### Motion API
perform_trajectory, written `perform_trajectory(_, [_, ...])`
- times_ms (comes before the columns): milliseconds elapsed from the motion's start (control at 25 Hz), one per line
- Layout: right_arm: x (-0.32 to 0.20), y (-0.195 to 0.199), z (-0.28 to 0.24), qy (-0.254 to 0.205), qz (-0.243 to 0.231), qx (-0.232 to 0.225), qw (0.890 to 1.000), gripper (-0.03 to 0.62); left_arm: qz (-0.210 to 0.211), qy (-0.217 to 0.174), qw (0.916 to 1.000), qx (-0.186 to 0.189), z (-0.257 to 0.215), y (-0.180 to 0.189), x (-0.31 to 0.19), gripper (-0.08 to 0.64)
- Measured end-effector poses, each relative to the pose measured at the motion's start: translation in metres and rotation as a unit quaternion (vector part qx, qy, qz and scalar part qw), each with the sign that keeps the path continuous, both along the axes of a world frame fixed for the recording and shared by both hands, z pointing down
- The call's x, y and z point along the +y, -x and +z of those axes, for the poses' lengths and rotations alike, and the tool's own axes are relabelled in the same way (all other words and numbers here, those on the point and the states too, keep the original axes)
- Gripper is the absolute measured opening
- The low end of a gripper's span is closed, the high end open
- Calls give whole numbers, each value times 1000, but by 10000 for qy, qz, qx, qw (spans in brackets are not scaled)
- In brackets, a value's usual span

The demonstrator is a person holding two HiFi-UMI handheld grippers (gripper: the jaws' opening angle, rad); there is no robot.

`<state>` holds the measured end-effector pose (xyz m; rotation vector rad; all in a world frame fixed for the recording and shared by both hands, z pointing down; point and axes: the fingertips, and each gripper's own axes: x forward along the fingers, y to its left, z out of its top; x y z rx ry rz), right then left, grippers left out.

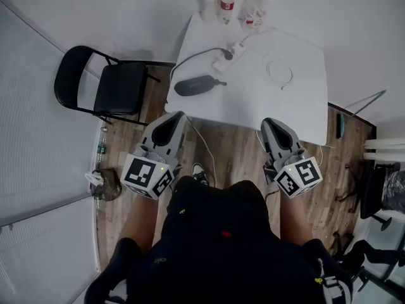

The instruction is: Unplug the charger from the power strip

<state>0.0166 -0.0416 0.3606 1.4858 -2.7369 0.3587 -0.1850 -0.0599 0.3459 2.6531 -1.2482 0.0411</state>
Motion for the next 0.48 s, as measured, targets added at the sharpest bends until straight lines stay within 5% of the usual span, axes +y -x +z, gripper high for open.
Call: perform_trajectory(480, [-84, -5, 9, 40, -40, 104, 9999, 28, 104, 301, 9995, 65, 19, -11, -70, 23])
